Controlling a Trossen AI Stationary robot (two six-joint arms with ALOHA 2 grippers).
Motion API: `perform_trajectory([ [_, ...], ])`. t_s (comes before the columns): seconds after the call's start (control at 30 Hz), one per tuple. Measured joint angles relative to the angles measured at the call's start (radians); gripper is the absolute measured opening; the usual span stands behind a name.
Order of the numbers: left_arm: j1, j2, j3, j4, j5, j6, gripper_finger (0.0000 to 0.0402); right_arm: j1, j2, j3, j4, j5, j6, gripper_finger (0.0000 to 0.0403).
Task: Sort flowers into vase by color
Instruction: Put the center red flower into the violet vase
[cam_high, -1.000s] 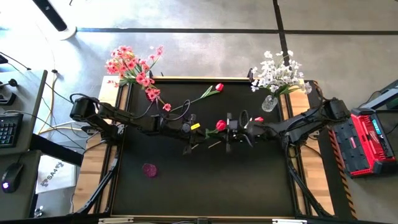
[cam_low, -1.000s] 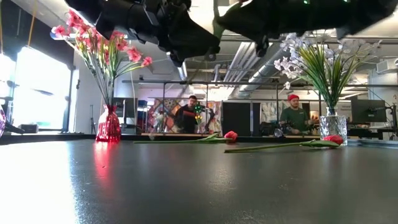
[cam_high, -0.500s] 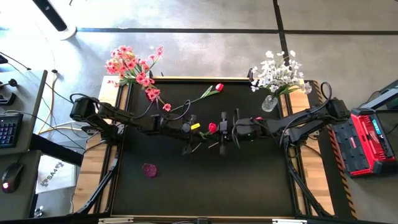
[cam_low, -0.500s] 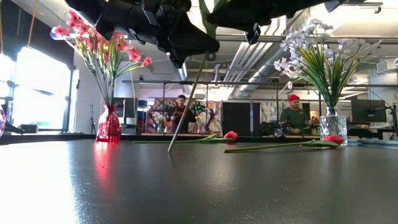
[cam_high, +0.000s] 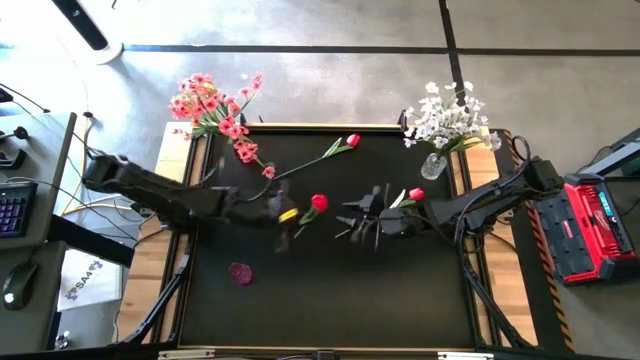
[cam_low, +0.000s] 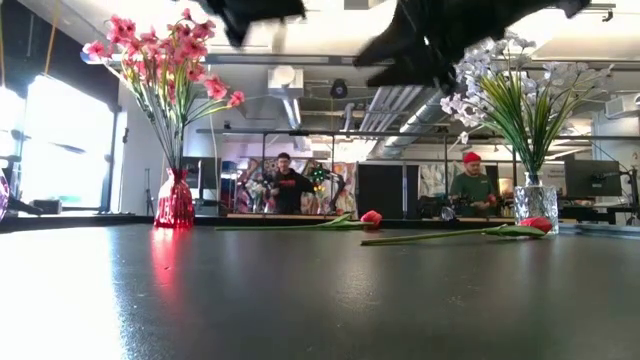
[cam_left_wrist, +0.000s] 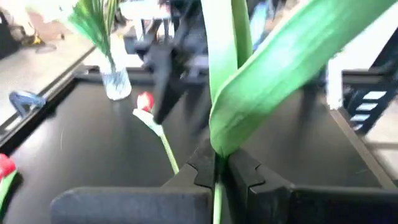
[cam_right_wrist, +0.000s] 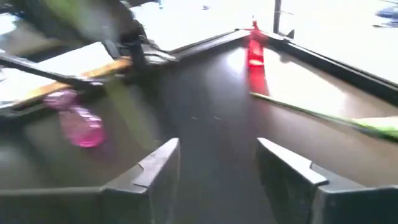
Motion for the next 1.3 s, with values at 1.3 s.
perform_trajectory([
  [1.3,-0.89,-0.458,-0.079,-0.512,-0.936,-0.558,0.0,0.103,0.0,-0.427,0.296,0.191,0.471,0.022],
])
